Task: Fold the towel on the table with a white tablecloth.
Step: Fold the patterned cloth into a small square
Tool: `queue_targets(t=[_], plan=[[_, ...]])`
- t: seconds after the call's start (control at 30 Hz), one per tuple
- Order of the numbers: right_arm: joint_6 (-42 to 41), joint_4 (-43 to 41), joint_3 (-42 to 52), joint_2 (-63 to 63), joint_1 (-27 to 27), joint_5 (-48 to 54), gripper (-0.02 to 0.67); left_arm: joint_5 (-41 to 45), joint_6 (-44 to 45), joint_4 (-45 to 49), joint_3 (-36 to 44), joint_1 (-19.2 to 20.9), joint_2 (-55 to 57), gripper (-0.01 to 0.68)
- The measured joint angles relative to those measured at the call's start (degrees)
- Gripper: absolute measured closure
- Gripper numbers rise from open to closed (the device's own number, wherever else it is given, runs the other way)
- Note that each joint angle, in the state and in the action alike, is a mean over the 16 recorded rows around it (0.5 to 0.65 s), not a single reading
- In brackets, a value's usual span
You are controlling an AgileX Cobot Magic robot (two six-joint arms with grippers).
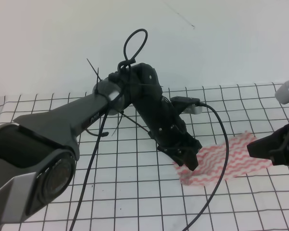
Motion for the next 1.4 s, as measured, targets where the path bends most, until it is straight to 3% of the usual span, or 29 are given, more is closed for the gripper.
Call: queue_targets(t=[1.17, 1.4], plan=[[0.06, 0.01, 0.00, 0.00, 0.00, 0.12, 0.640, -3.16, -0.61, -4.85, 0.00, -0.12, 1.94, 0.371], [0.06, 0.03, 0.00, 0.00, 0.00, 0.12, 0.640, -2.01, -0.58, -4.87, 0.00, -0.11, 3.08, 0.419]])
